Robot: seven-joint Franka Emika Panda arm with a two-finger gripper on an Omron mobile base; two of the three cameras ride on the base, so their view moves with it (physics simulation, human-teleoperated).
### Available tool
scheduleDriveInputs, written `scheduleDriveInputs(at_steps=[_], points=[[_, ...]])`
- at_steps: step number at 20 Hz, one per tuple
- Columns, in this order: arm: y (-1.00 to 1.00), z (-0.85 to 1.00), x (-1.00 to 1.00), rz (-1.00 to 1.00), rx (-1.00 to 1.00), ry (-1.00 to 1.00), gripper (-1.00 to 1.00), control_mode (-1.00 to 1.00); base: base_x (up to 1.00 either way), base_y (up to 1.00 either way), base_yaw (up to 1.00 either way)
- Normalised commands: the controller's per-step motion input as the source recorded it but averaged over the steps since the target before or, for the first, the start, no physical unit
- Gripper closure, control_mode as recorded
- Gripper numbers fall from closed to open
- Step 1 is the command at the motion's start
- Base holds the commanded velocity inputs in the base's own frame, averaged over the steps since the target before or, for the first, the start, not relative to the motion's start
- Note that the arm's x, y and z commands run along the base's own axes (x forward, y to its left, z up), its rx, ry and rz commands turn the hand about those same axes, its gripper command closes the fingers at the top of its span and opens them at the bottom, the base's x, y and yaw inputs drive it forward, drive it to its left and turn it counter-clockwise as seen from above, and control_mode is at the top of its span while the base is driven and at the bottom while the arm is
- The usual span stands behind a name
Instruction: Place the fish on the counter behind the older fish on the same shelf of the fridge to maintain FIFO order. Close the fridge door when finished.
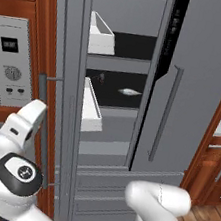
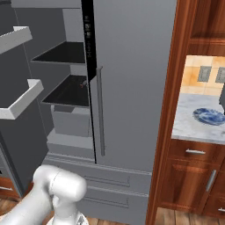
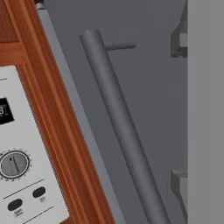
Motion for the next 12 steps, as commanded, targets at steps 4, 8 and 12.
scheduleDriveInputs(at_steps=[4, 8, 12], points=[[0.20, -0.37, 0.74, -0.16, -0.02, -0.08, -1.00, -1.00, 0.00, 0.00, 0.00], [-0.05, -0.31, 0.99, -0.10, 0.00, -0.03, -1.00, -1.00, 0.00, 0.00, 0.00], [-0.45, -0.08, 0.79, -0.01, 0.02, -0.03, -1.00, -1.00, 0.00, 0.00, 0.00]])
